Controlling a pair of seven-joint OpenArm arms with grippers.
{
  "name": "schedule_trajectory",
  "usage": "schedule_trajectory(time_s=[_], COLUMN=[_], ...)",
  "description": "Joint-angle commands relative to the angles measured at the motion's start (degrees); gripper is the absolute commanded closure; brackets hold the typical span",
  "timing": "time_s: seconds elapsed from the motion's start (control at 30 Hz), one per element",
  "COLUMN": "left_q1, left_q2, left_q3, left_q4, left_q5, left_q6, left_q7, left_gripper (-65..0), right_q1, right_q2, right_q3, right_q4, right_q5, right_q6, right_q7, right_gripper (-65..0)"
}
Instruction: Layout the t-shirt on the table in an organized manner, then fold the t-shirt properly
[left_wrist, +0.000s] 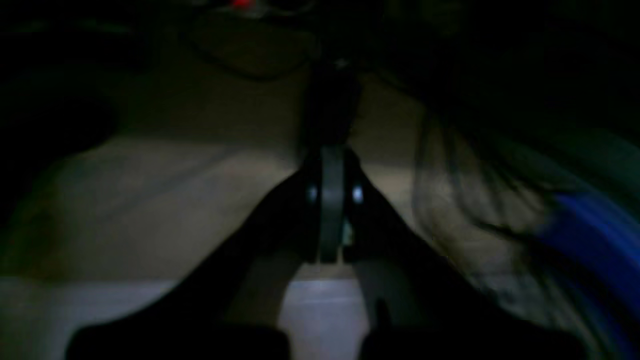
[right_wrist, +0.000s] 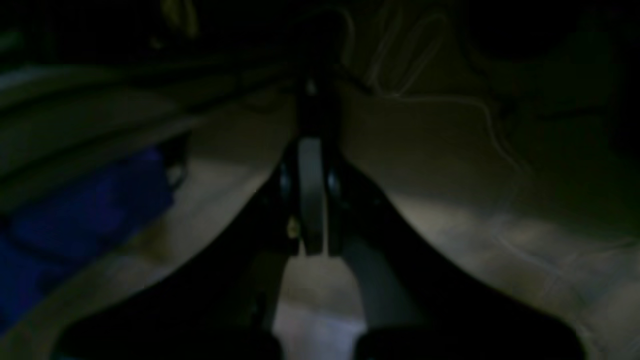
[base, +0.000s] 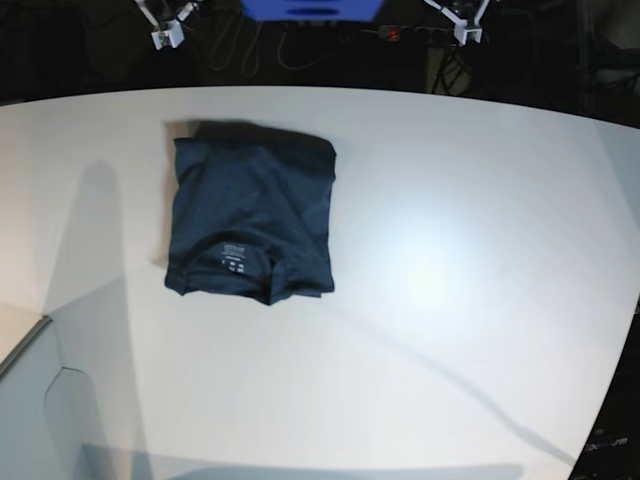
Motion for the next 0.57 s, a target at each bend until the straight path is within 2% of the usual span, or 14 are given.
schedule_trajectory(time_s=[0.0,0.03,0.1,0.17,0.23,0.33,0.43,0.53], left_q1=[-0.23,-0.49,-1.11,-1.9,-2.16,-3.04,-3.22,-3.31], left_q2=[-0.58,-0.14,0.91,1.18,1.35,1.79,2.23,2.23], left_q3=[1.55,2.7,4.19,4.28,4.45,4.54,4.63,4.72], left_q4=[0.18,0.27,0.27,-0.08,-0.26,-0.35,-0.43,-0.43], left_q5=[-0.15,-0.42,-0.51,-0.51,-0.51,-0.24,-0.07,-0.07], left_q6=[3.17,5.89,11.08,13.81,14.86,14.86,14.86,14.86], left_q7=[-1.27,-1.36,-1.36,-1.36,-1.27,-1.27,-1.27,-1.27], left_gripper=[0.0,0.0,0.0,0.0,0.0,0.0,0.0,0.0], right_q1=[0.19,0.72,2.21,3.35,4.76,5.9,6.43,6.87], right_q2=[1.45,2.33,3.83,4.79,5.23,6.11,6.2,5.85], right_q3=[-1.1,-2.24,-4.44,-5.85,-7.43,-10.42,-14.2,-17.8], right_q4=[-2.54,-5.44,-11.68,-17.4,-22.32,-27.68,-31.29,-33.49], right_q5=[0.22,0.22,0.22,0.22,0.22,0.22,0.22,0.22], right_q6=[-2.81,-6.15,-15.55,-25.57,-35.77,-47.55,-55.02,-60.3], right_q7=[2.71,4.82,8.69,11.15,13.53,17.31,20.03,20.82], right_gripper=[0.0,0.0,0.0,0.0,0.0,0.0,0.0,0.0])
